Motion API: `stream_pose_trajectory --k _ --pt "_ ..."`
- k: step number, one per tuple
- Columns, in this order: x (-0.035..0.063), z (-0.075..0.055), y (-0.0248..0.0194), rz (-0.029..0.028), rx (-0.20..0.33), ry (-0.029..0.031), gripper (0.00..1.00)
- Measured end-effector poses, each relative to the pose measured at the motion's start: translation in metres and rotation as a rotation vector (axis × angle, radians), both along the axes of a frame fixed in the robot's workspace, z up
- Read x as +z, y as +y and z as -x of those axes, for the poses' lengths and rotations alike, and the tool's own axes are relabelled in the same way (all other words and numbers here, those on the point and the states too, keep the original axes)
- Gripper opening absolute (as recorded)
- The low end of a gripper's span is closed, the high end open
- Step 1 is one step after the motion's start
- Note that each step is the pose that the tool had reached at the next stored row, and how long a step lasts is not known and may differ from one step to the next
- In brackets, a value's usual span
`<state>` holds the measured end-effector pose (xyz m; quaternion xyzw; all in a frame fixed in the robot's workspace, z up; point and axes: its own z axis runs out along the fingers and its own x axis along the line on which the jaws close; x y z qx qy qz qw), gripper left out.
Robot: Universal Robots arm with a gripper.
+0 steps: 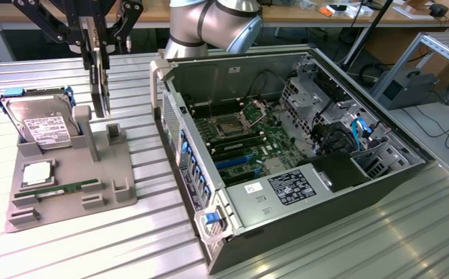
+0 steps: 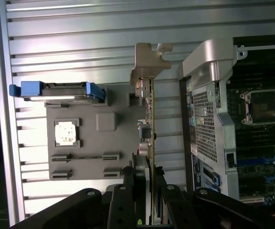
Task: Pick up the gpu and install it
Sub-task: 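Pick up the gpu and move the gpu toward the slot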
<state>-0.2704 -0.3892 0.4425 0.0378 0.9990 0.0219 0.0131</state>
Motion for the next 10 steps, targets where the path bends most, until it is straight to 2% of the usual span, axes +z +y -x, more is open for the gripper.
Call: stream_pose_trajectory --k 10 --pt "0.0019 -0.0012 0.0 0.0002 0.0 0.0004 0.27"
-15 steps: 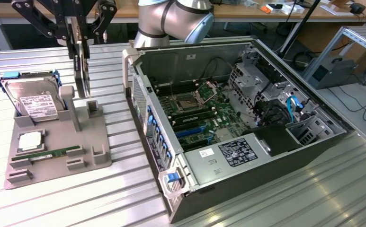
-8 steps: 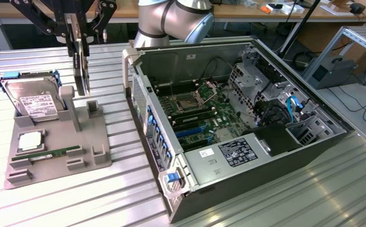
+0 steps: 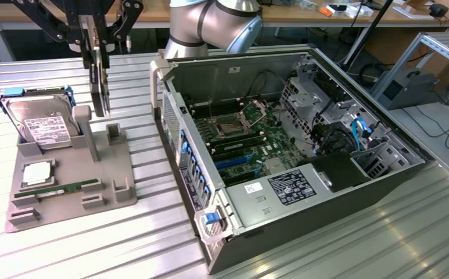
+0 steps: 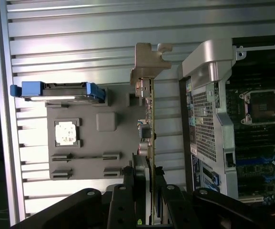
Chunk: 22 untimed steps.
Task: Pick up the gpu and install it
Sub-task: 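Pick up the gpu and move the gpu toward the slot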
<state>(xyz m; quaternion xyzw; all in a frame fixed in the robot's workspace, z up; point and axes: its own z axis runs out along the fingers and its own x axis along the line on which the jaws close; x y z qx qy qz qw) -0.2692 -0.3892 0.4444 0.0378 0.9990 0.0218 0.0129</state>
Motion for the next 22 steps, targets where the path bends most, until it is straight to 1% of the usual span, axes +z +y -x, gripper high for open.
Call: stream_pose_trajectory --k 1,4,9,20,22 --pt "-0.0002 -0.002 0.0 -0.0002 0.0 -0.0003 0.27" --pt "-0.0002 -0.015 -0.0001 -0.0002 0.0 -0.0004 0.27" --pt "-0.0002 -0.027 0.0 -0.0002 0.0 -0.0003 0.27" --pt "-0.0002 -0.067 0.0 -0.0003 0.0 -0.0004 0.27" --pt "-0.0002 -0.072 -0.0001 -0.0003 0.0 -0.0004 0.27"
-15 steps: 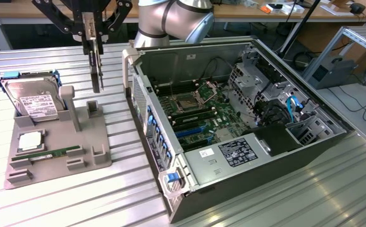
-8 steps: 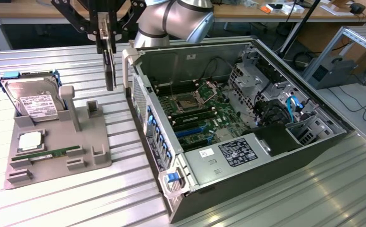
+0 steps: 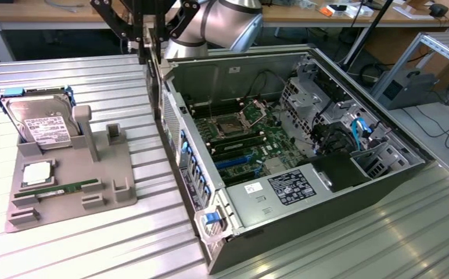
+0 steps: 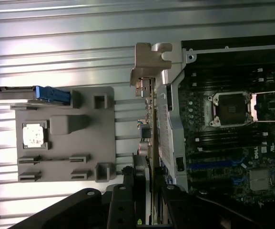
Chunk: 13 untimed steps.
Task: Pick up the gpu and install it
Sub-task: 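Pick up the gpu and move the gpu toward the slot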
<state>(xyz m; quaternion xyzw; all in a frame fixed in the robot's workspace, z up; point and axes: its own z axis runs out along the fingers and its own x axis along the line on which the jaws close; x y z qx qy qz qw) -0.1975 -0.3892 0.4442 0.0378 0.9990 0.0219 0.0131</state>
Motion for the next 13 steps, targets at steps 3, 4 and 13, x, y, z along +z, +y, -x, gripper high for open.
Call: stream_pose_trajectory --k 3,4,13 --pt "0.0 -0.009 0.0 0.0 0.0 0.0 0.27" --pt "0.0 -0.014 0.0 0.0001 0.0 0.0001 0.27" --pt "0.0001 -0.034 0.0 0.0001 0.0 0.0001 0.27"
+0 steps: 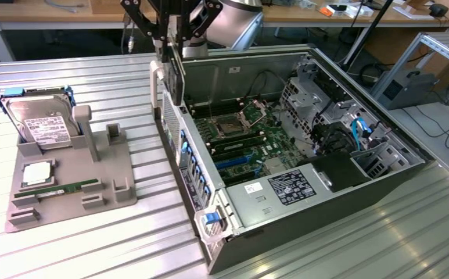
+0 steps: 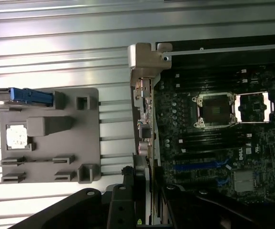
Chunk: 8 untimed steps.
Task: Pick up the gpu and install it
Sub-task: 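Pick up the gpu and move the gpu toward the slot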
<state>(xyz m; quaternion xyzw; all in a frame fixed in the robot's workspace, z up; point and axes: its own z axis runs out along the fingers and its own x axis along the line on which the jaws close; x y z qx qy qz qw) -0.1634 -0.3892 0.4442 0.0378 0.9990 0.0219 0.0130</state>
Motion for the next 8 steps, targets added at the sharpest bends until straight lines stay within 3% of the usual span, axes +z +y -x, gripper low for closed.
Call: stream_pose_trajectory --k 8 --pt "0.0 -0.016 0.0 -0.0001 0.0 -0.0001 0.27"
